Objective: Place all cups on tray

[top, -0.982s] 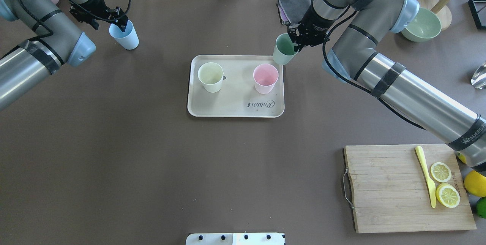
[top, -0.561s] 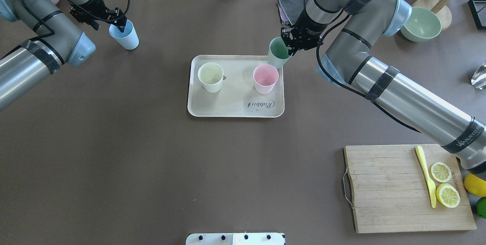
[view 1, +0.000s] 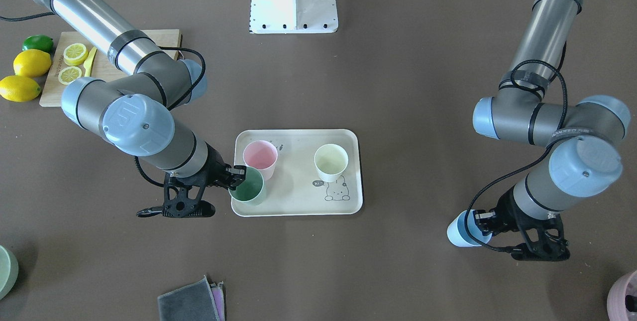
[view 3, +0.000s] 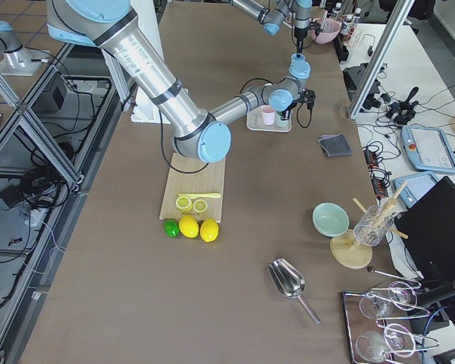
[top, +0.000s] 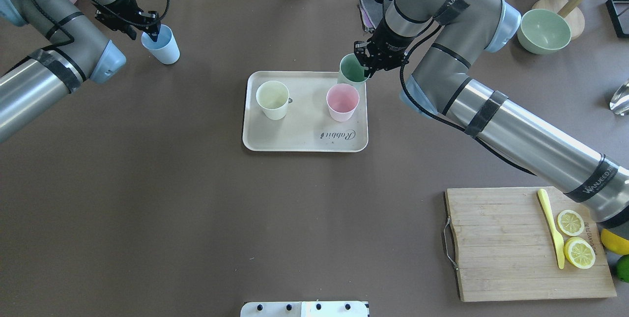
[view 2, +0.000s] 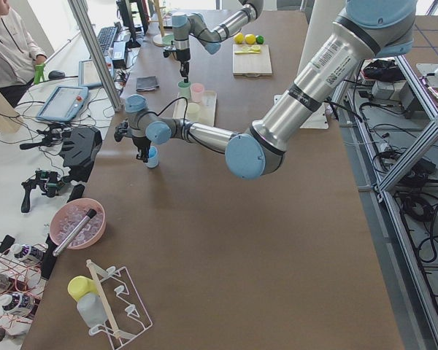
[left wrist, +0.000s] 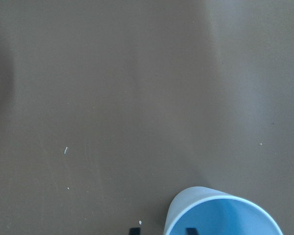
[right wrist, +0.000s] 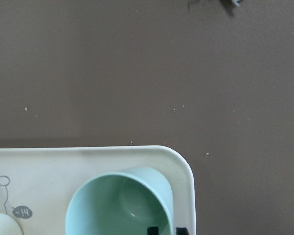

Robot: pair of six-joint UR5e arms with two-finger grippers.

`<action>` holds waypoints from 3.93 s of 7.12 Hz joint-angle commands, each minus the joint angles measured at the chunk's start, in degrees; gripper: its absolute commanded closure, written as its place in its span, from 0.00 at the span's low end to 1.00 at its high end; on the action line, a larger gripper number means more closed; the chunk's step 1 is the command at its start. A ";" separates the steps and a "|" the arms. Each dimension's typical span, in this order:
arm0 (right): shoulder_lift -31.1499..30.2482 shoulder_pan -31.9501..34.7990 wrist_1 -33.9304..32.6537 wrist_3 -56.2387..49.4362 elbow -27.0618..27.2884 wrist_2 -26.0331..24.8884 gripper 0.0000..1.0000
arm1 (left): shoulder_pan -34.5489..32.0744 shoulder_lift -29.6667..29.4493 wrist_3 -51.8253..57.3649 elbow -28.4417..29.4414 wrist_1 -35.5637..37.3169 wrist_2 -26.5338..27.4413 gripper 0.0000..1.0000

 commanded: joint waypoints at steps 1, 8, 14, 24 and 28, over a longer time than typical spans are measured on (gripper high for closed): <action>1.03 -0.01 0.00 -0.06 0.15 -0.14 0.00 | 0.38 -1.86 -3.78 -0.58 0.35 -0.30 1.00; -3.98 7.55 -0.26 -7.89 2.43 3.55 0.00 | 14.88 -7.78 -29.48 -8.75 1.75 4.43 1.00; -9.74 12.53 -2.72 -10.50 7.25 6.52 0.00 | 6.58 -1.66 -16.80 -21.26 14.45 -3.78 0.02; -40.01 35.06 -2.81 -50.34 17.37 8.92 0.00 | -18.16 35.30 37.67 -46.90 27.86 -7.08 0.02; -40.01 34.97 -2.81 -50.34 17.72 8.83 0.00 | -18.60 36.09 37.05 -46.38 27.77 -6.90 0.02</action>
